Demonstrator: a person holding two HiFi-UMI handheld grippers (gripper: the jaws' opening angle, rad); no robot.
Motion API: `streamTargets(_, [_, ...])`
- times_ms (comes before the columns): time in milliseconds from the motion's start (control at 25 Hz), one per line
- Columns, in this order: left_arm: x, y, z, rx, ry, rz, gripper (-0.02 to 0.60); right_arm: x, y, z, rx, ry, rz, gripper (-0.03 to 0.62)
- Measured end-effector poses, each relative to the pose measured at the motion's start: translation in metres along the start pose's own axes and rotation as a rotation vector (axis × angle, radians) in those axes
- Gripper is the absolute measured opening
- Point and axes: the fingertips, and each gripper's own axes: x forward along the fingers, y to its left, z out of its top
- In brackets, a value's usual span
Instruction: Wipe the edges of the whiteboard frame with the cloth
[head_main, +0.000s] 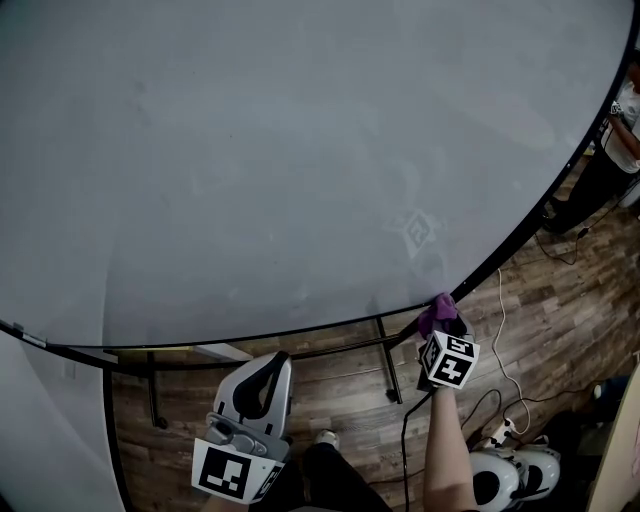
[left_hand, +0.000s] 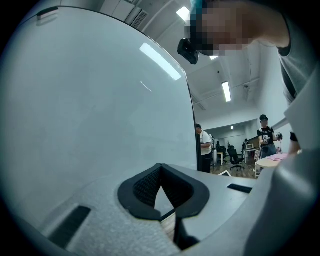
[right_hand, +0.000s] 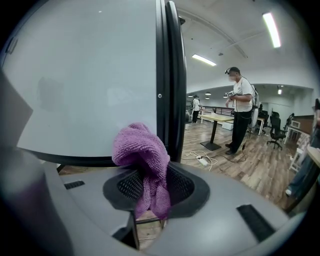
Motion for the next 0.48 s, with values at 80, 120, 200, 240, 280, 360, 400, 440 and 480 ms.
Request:
streamTargets(80, [-0.003,0.003,0.0,-0.002,-0.001,0.005,0.017,0.0,-0.001,-0.001,0.0,0.003,0.001,0.107])
streamTargets(120, [-0.004,0.005,0.0,-0.003,0.0,0.008,0.017,0.0,-0.001,-0.002,0.002,0.004,0.001,0.107])
streamTargets(200, [-0.007,0.008,0.0,-0.003,0.004,0.011,0.017,0.001,-0.002,-0.002,0.009,0.008,-0.003,0.107])
streamTargets(240, [-0.009,0.009,-0.001,-0.002,0.006,0.013,0.017,0.001,-0.002,-0.001,0.011,0.009,-0.005,0.107])
streamTargets(280, [-0.01,0.01,-0.001,-0.002,0.008,0.014,0.017,0.001,-0.002,-0.001,0.012,0.008,-0.005,0.107])
streamTargets(360, [-0.015,0.013,-0.002,-0.004,0.014,0.02,0.017,-0.002,0.0,0.0,0.011,0.002,0.001,0.107])
streamTargets(400, [-0.018,0.014,-0.002,-0.004,0.015,0.024,0.017,-0.004,0.003,-0.001,0.01,-0.003,0.005,0.107])
streamTargets(440, [-0.022,0.017,-0.002,-0.004,0.016,0.027,0.017,-0.008,0.006,-0.003,0.009,-0.01,0.01,0.107])
streamTargets(480, [-0.026,0.019,-0.002,-0.004,0.015,0.03,0.017,-0.012,0.011,-0.004,0.008,-0.018,0.018,0.107])
